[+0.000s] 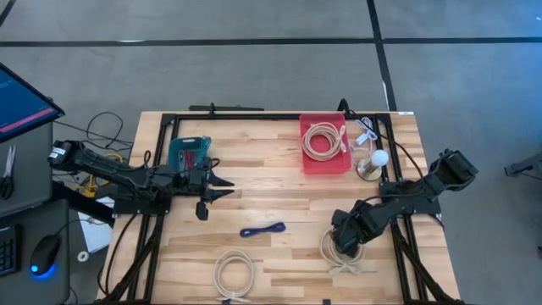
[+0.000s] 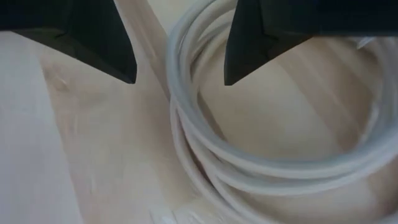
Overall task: Pick & Place USB Port
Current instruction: Put the brown display cable in the pink bin
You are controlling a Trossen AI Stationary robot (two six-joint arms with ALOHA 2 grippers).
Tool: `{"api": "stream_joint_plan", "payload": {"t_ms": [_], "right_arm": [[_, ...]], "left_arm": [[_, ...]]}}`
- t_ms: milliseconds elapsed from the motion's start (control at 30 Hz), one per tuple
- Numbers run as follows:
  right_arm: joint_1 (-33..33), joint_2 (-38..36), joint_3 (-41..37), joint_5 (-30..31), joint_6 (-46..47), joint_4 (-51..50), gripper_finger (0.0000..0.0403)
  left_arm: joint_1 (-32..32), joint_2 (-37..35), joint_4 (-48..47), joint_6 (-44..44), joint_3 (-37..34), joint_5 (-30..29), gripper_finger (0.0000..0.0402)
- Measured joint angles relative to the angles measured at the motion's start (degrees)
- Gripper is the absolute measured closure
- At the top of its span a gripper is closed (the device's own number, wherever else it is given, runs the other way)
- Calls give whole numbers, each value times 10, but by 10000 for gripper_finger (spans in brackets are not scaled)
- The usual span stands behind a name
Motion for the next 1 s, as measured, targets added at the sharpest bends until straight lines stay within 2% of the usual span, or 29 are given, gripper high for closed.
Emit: {"api": "stream_joint_plan", "payload": {"t_ms": [400,533,733,800,933,1000], "right_arm": [[0,-2,-49,0,0,66,203],[0,-2,-49,-2,0,69,255],[0,-2,-50,-2,-6,65,376],[0,-2,-50,1,-11,60,388],[0,-2,-50,1,-16,59,378],[0,-2,-45,1,-22,51,388]], "left_arm": [[0,0,0,0,0,0,317],[0,0,0,0,0,0,317],[0,0,0,0,0,0,317],[0,0,0,0,0,0,317],[0,0,0,0,0,0,317],[0,0,0,0,0,0,317]]}}
